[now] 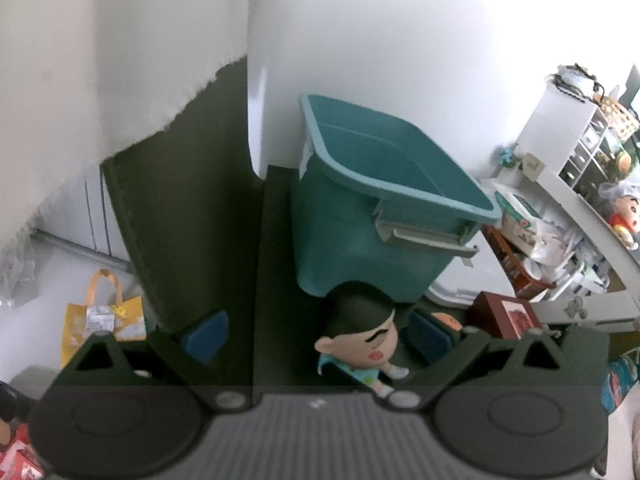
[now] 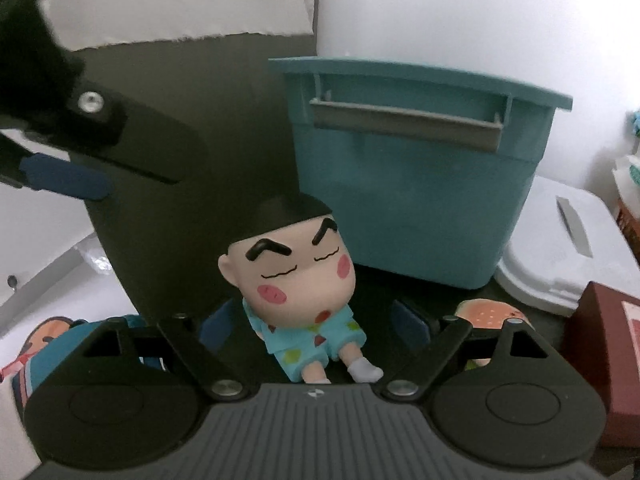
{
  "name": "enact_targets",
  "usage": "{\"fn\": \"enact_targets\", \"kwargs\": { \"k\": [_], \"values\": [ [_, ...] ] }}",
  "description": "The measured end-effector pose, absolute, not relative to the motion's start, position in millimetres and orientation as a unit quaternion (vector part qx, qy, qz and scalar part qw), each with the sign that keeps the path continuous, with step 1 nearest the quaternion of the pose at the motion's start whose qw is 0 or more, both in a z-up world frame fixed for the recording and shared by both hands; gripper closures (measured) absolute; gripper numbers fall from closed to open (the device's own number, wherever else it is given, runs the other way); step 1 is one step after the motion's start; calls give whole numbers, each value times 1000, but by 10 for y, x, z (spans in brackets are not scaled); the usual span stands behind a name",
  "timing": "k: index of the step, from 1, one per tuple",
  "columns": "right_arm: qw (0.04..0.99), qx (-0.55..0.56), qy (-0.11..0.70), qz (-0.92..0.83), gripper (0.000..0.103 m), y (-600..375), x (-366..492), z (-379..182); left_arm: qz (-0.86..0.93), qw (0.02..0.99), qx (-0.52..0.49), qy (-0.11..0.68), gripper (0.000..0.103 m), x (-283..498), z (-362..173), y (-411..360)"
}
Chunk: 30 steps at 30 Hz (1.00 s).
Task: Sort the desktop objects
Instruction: 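Close the right gripper on the Shin-chan figurine and adjust the grip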
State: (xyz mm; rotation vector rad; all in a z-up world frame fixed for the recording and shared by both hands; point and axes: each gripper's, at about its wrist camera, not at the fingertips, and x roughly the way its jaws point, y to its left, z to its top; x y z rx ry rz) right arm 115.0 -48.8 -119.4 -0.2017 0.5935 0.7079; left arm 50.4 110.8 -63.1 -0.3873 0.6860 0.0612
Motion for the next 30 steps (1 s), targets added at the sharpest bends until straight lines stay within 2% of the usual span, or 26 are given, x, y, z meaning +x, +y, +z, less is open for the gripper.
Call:
{"fn": "enact_targets", "kwargs": {
  "k": [7,8,10,11,20,30],
  "values": [
    [889,-67,286,351,18,-502,1250,-1223,32,926,-185,326,4,490,-641,1113],
    [889,-67,284,352,20,-515,1245,-1222,32,926,-185,327,4,496,-644,1115],
    [887,-61,287,358,37,-533,1248,-1211,31,926,-186,328,4,507,-647,1115],
    [886,-58,290,357,40,-536,1252,-1201,31,925,-187,329,4,510,-647,1114],
    [895,-55,300,325,43,-644,1227,-1092,19,929,-180,322,4,460,-568,1064],
    [898,-65,315,300,41,-761,1044,-919,9,928,-177,327,4,429,-570,1023]
  ]
}}
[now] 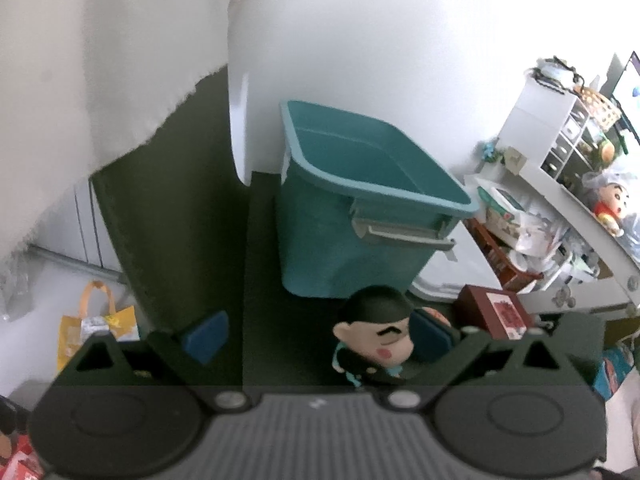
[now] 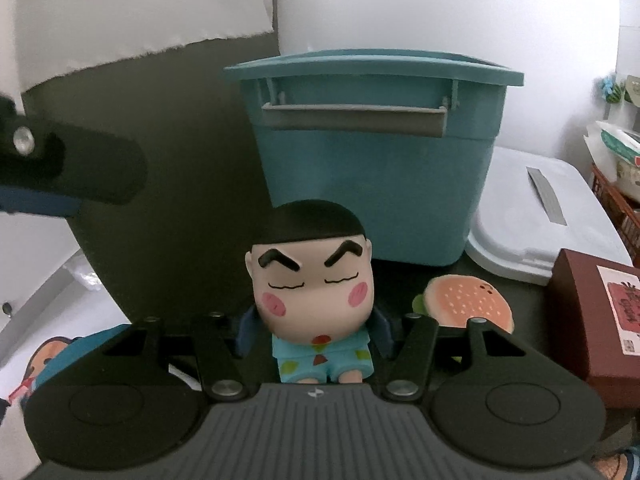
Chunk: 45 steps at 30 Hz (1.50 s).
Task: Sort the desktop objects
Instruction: 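Close the right gripper on the Shin-chan figurine and adjust the grip, then lift the Shin-chan figurine with the right gripper off the shelf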
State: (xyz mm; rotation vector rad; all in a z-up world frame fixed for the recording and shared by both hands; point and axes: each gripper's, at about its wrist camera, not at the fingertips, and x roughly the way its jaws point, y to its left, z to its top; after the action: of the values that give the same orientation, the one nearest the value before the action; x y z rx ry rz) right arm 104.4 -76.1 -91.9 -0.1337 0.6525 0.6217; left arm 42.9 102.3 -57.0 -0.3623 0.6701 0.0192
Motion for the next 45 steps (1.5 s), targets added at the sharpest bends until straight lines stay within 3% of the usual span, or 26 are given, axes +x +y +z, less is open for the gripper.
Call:
{"fn": "enact_targets", "kwargs": {
  "k": [7,13,29,31,34,45],
  "values": [
    [906,-75,285,304,33,-746,898,-828,12,929,-190,316,4,393,-531,1091],
    [907,-77,283,303,32,-748,894,-809,21,927,-195,319,4,398,-556,1137],
    [906,-64,287,304,33,-724,1079,-1032,21,926,-188,326,4,495,-649,1104],
    [905,-67,290,305,40,-725,1107,-1067,19,927,-186,326,4,501,-661,1092],
    [905,-66,287,306,40,-741,1127,-1087,20,926,-185,330,4,502,-678,1087],
    [905,-47,271,324,40,-916,1013,-766,2,932,-170,319,4,461,-506,953]
  ]
}}
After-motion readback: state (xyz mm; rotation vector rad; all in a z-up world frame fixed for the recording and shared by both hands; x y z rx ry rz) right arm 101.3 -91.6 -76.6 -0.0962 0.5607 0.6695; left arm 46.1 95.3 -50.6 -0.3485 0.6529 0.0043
